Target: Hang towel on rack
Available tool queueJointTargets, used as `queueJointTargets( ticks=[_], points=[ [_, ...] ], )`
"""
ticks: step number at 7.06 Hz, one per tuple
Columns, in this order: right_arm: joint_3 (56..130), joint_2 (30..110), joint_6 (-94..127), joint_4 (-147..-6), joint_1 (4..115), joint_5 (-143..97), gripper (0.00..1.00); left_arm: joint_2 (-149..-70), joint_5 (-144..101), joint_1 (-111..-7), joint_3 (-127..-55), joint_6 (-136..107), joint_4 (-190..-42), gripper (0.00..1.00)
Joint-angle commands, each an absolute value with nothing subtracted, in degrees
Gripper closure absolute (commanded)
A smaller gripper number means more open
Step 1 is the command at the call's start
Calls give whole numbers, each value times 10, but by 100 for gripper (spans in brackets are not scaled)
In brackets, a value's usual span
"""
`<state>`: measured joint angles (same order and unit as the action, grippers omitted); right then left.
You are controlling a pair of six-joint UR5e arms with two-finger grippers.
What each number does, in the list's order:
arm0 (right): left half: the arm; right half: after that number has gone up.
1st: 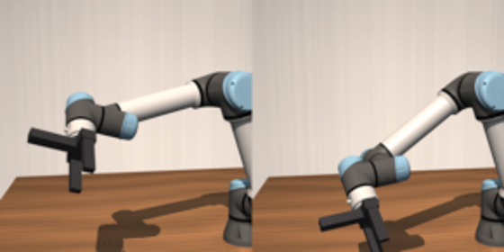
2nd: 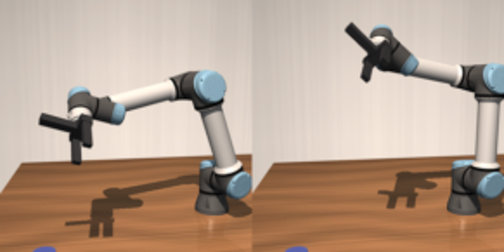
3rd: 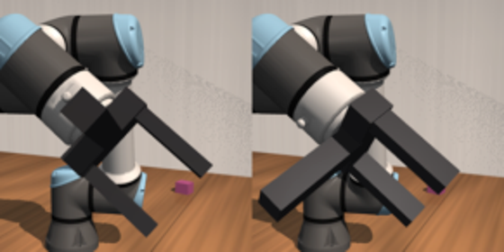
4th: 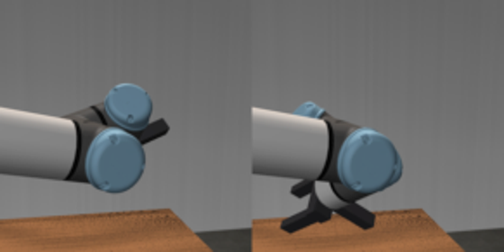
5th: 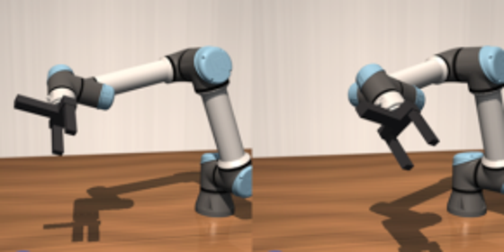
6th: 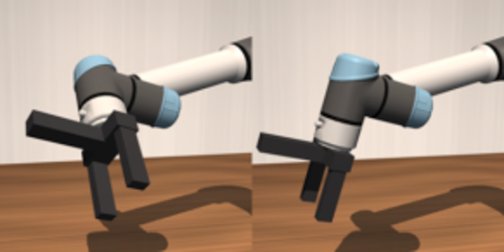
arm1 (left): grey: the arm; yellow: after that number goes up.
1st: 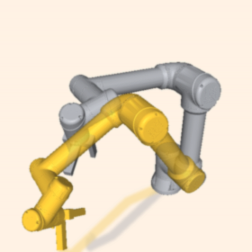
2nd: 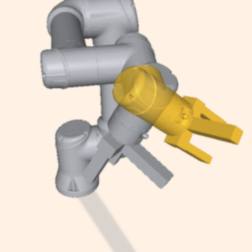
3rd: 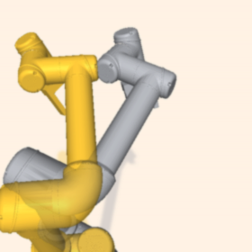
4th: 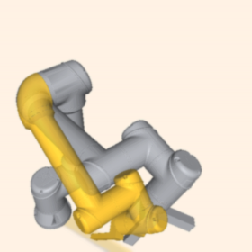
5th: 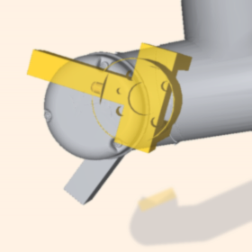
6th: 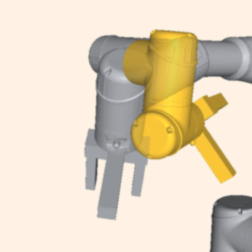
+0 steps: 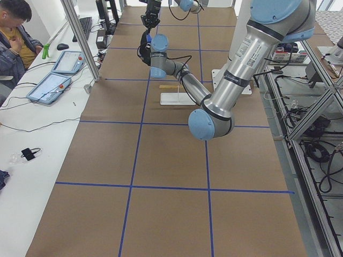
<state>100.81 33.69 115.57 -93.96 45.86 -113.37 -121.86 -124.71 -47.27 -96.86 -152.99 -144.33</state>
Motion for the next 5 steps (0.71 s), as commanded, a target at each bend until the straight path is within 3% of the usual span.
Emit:
queueJointTargets(
  ticks=[1,5],
  points=[
    [1012,339,1148,-940,458,-1127,1,-1217,-1247,-473,-969,-1527,-1453,100],
    [1081,404,1115,-940,457,-1123,0,-1192,-1251,-470,-969,-1428,-1532,100]
  ],
)
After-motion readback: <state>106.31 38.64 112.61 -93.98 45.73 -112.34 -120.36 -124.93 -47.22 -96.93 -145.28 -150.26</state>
